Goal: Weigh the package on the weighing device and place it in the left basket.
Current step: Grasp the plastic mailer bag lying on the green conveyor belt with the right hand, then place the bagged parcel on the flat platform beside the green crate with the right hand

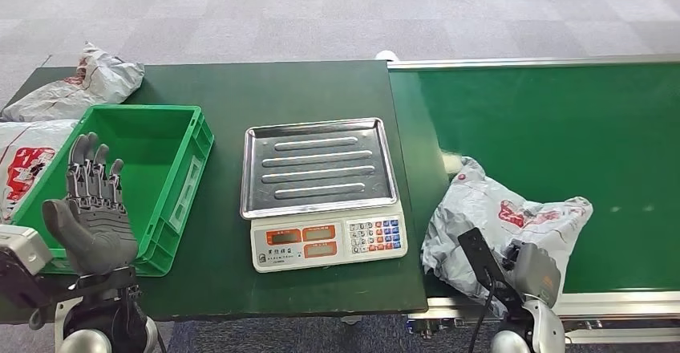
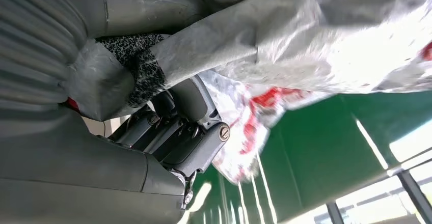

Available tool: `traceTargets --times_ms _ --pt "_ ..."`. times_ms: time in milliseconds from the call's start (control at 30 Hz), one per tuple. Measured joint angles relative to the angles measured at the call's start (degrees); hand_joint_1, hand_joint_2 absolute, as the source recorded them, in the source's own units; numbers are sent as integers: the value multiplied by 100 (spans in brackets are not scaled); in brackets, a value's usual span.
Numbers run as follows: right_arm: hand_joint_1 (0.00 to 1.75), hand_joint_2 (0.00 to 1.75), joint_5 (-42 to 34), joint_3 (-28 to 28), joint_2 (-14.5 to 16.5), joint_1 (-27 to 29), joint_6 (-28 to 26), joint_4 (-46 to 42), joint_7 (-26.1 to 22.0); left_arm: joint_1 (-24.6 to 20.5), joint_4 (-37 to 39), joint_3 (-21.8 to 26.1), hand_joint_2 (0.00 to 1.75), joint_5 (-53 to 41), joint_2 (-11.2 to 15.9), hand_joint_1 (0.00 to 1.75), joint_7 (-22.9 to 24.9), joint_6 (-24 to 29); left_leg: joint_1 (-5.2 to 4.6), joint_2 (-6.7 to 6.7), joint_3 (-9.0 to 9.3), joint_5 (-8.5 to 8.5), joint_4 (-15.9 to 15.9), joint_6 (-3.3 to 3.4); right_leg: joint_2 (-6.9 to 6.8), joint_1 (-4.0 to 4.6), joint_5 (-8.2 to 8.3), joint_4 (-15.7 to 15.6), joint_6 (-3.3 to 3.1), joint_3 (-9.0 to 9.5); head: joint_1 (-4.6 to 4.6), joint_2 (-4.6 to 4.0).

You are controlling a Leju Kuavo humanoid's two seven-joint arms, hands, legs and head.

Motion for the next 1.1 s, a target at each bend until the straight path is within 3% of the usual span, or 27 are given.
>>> traceTargets --times_ms 400,533,800,1100 --pt "175 175 496 -405 -134 -96 -428 -1091 -219 2 9 4 0 178 43 0 -112 33 0 0 -2 0 0 0 1 0 0 0 0 0 0 0" --pt "175 175 750 -302 -346 -488 -573 -1407 -427 -88 57 -19 0 286 69 0 -187 82 0 10 0 1 0 0 7 -1 5 0 1 0 0 0" --pt "175 175 1351 758 -912 -2131 -67 -1697 -524 -251 235 -206 0 684 267 0 -514 321 0 21 8 19 1 -7 24 1 23 0 -4 -1 0 0" --pt "175 175 1190 2352 -1094 -3278 177 -1362 -550 -388 409 -406 0 830 384 0 -605 334 2 11 5 23 -1 -9 15 4 24 2 -8 -2 -1 0"
